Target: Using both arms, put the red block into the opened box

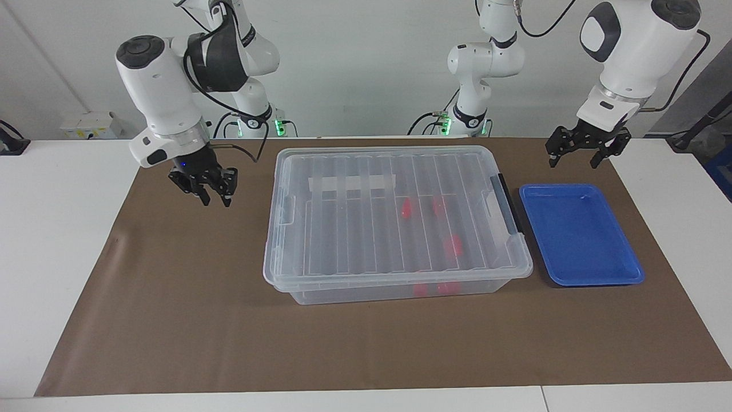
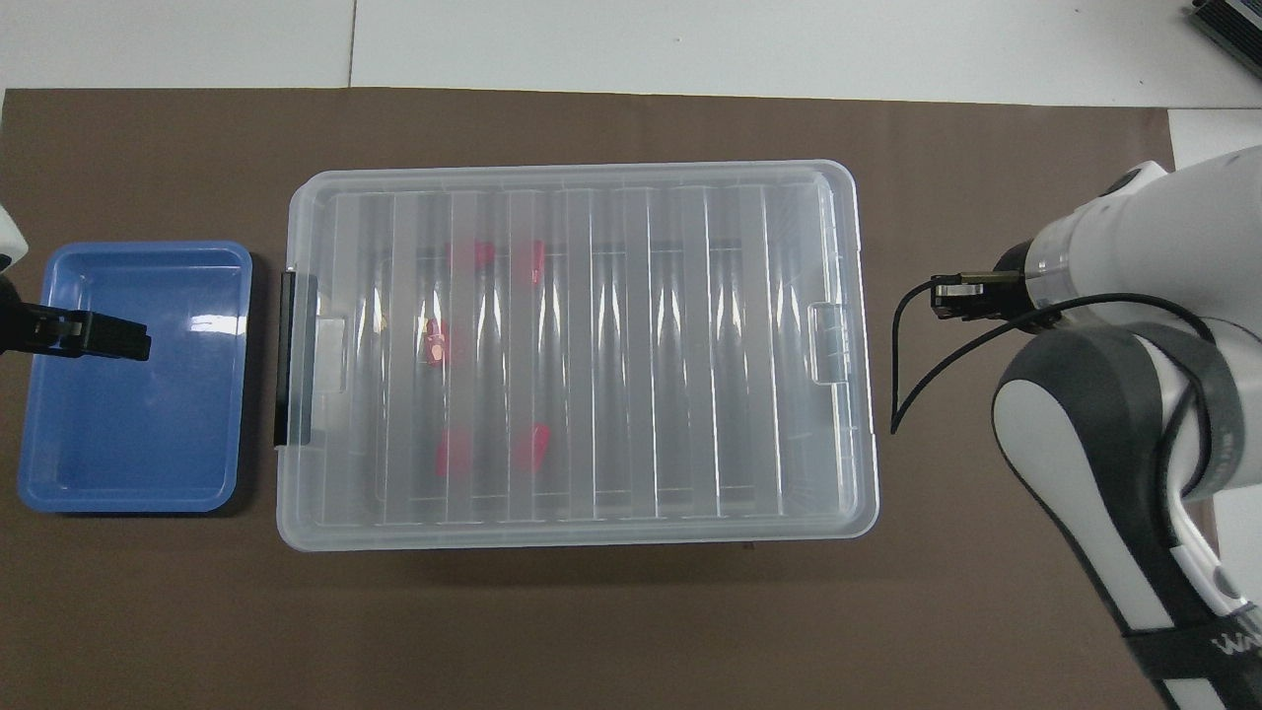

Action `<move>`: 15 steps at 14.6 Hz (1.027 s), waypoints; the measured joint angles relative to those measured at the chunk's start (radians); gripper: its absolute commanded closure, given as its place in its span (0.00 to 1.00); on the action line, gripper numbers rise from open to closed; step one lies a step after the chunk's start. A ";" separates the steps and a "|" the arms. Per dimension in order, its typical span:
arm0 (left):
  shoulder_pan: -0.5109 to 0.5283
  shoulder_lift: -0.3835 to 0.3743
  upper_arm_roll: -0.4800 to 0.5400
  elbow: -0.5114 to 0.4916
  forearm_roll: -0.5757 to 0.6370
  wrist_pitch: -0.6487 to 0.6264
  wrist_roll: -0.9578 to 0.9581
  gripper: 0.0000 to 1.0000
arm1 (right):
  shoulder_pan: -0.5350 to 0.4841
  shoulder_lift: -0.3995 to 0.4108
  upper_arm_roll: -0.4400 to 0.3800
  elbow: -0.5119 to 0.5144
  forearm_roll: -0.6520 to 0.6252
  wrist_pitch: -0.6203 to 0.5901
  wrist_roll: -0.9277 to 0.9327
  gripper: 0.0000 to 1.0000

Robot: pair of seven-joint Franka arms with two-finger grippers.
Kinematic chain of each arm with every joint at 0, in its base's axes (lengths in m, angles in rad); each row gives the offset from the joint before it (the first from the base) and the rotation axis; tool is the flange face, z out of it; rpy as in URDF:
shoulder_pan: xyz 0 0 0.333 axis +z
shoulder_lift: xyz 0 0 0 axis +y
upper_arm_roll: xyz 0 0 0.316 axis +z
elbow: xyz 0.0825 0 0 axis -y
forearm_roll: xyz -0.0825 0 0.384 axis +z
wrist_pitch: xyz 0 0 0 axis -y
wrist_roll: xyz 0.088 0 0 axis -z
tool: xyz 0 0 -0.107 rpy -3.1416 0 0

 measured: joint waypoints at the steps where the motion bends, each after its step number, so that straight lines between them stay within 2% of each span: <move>1: 0.000 0.000 0.000 0.000 0.000 0.000 0.000 0.00 | -0.026 -0.012 -0.002 0.013 0.000 -0.030 0.000 0.00; 7: 0.000 0.000 0.000 0.000 0.000 0.000 0.000 0.00 | -0.113 -0.033 -0.013 0.116 -0.008 -0.131 0.000 0.00; 11: 0.000 0.000 0.000 0.000 0.000 0.000 0.000 0.00 | -0.107 -0.017 0.000 0.217 -0.019 -0.242 0.000 0.00; 15: 0.000 0.000 0.000 0.000 0.000 0.000 0.000 0.00 | -0.071 -0.014 0.016 0.237 -0.019 -0.338 -0.001 0.00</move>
